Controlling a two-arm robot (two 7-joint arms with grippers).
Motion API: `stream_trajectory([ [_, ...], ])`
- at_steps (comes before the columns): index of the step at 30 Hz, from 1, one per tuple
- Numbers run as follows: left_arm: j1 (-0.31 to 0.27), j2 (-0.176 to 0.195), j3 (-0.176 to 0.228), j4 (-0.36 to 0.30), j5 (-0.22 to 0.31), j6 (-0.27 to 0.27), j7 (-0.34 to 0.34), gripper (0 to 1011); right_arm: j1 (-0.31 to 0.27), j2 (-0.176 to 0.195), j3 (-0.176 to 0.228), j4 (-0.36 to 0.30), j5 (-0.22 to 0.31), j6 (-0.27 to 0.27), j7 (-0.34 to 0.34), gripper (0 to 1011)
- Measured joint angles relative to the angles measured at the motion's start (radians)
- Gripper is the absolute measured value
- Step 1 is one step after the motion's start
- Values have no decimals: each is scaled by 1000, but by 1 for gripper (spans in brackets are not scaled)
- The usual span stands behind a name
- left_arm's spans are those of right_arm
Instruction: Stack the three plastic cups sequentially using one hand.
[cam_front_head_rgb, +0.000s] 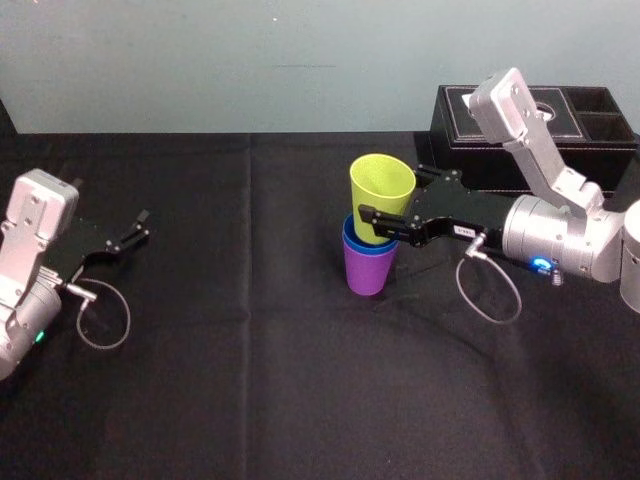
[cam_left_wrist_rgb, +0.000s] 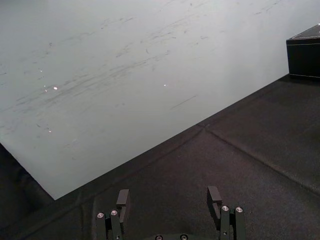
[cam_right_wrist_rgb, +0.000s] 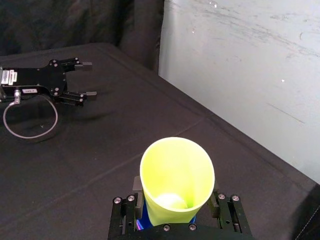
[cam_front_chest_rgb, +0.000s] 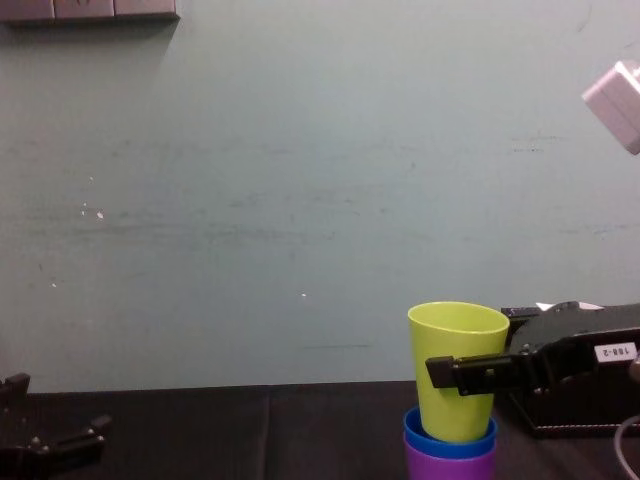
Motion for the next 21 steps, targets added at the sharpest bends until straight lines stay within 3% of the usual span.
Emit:
stream_trajectory([
  [21, 0, 0, 0, 0, 0, 0, 0, 1011, 10, -11, -13, 34, -9, -12, 15, 734],
])
